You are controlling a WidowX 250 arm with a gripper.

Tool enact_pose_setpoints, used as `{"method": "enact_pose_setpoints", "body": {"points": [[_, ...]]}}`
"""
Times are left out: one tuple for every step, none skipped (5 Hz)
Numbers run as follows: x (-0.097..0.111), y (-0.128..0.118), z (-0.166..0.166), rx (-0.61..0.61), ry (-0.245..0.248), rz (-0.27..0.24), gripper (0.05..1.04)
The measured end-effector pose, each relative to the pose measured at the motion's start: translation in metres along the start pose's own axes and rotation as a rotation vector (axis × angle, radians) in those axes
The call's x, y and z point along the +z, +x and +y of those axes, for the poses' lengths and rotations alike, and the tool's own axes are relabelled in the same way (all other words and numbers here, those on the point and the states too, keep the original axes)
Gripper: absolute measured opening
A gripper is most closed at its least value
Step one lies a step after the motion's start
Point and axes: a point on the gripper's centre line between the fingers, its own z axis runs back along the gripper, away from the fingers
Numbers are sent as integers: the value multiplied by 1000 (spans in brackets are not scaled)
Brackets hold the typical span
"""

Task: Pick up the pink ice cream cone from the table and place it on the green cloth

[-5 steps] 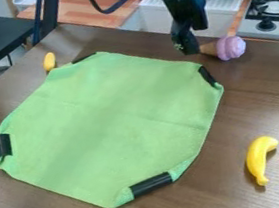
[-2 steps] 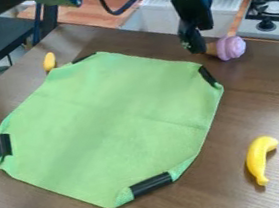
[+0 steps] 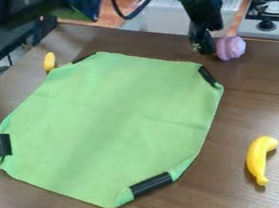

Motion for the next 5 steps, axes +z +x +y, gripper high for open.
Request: {"method": "enact_pose_setpoints", "body": {"points": [[-3, 4, 0, -4, 4, 0, 1000], [-11, 2, 1, 8, 5, 2, 975], [-19, 2, -3, 30, -4, 10, 710], [-28, -1, -9, 62, -4, 18, 425], [-27, -2, -15, 95, -10, 15, 396]]}}
